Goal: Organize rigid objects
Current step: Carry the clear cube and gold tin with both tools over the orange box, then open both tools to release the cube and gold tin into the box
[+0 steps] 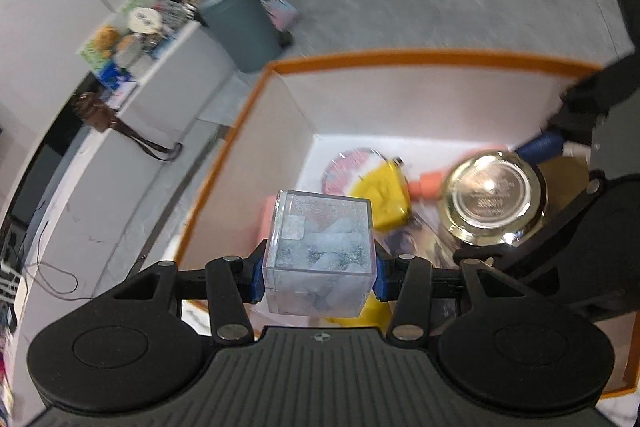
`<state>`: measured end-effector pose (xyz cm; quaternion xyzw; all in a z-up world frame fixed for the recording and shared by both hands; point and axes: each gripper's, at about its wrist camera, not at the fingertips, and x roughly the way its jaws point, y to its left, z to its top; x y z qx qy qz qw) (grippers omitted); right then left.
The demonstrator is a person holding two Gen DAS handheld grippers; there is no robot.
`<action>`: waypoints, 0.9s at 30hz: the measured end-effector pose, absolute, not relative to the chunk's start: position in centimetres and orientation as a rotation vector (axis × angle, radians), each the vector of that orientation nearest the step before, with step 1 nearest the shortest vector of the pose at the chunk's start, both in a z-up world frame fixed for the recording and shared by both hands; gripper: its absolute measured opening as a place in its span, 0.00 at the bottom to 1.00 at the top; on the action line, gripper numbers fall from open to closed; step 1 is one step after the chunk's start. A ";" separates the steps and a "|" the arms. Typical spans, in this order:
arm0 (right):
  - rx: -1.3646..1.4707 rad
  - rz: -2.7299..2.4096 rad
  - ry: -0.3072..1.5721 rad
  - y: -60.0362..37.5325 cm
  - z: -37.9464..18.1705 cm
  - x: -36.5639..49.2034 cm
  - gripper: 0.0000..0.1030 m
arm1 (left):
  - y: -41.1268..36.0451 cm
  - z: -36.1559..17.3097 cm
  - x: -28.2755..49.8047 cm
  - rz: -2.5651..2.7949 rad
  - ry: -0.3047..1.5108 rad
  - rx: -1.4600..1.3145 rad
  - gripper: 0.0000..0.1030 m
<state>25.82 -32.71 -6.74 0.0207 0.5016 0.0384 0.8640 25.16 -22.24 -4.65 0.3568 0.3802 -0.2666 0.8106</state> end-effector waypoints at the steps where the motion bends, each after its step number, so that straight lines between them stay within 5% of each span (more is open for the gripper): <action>1: 0.041 0.089 1.059 -32.6 -6.8 25.9 0.73 | -22.5 -4.9 25.2 -0.579 0.827 0.780 0.53; 20: -0.053 0.141 1.137 -31.5 -7.3 27.0 0.74 | -24.0 -7.3 29.3 -0.600 1.020 0.759 0.53; 27: -0.011 0.152 1.104 -32.0 -6.9 26.8 0.81 | -24.1 -6.9 29.5 -0.578 1.022 0.741 0.64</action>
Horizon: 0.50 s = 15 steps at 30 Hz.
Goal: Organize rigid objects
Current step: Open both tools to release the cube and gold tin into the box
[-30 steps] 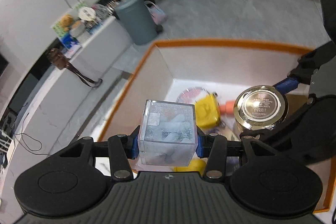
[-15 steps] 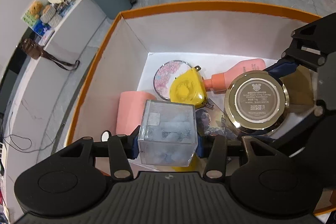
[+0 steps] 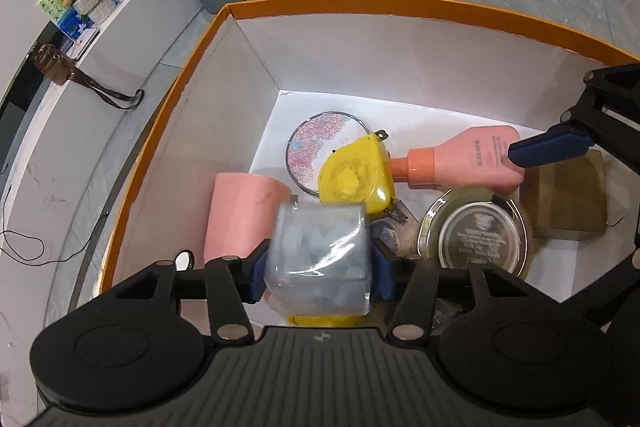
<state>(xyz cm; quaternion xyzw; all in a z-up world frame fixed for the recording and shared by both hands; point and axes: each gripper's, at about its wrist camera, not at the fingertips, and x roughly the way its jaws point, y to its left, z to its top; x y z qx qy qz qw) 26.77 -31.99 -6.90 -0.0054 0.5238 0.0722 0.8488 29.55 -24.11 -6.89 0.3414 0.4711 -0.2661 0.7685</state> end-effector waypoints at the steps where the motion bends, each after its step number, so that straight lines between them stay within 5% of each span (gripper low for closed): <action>1: -0.012 0.154 1.100 -32.0 -6.9 26.7 0.83 | -24.1 -6.8 29.5 -0.570 1.019 0.744 0.69; 15: 0.024 0.104 1.012 -32.9 -5.9 24.9 0.83 | -22.4 -3.7 27.7 -0.542 0.952 0.560 0.77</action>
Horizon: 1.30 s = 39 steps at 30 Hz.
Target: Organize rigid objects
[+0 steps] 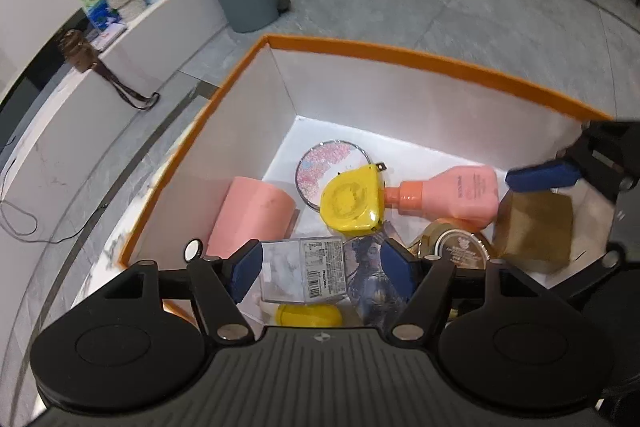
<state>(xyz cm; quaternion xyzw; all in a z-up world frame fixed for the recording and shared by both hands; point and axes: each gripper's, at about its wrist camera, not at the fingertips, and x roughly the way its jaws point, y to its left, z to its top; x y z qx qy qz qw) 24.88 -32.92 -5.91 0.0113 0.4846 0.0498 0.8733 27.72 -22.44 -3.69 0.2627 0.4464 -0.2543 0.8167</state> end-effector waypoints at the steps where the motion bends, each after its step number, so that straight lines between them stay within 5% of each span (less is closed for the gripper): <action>1: 0.027 0.102 1.009 -32.9 -5.9 24.7 0.83 | -22.3 -3.3 27.4 -0.539 0.939 0.543 0.79; 21: 0.074 -0.020 0.823 -33.4 -3.1 19.9 0.83 | -16.7 1.6 19.1 -0.271 0.818 0.168 0.86; 39: 0.148 -0.113 0.733 -33.9 -2.9 15.3 0.89 | -16.3 -0.4 16.1 -0.219 0.815 0.094 0.88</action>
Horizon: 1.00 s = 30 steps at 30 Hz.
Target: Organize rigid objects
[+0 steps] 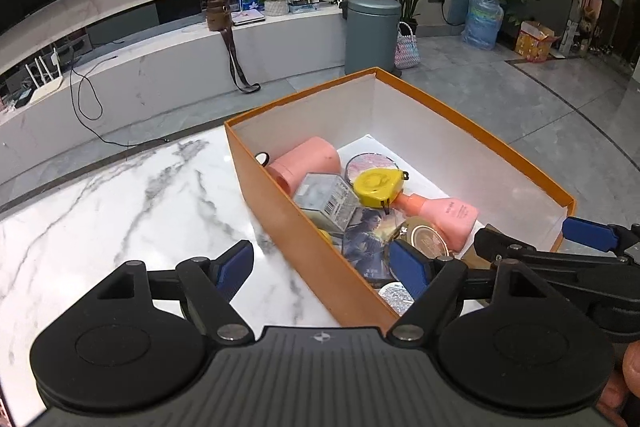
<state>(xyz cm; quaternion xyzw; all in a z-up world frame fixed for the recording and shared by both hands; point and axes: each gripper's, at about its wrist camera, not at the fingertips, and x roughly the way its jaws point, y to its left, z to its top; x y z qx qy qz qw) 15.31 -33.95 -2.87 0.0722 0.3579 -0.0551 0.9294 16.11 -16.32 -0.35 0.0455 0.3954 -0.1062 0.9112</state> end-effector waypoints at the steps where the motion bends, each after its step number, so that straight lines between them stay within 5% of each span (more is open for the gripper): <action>1: 0.145 -0.118 0.737 -34.0 -2.9 15.4 0.89 | -16.3 -0.5 16.1 -0.222 0.818 0.089 0.88; 30: 0.105 -0.129 0.732 -33.7 -2.8 15.1 0.89 | -16.7 -0.2 15.3 -0.234 0.801 0.112 0.88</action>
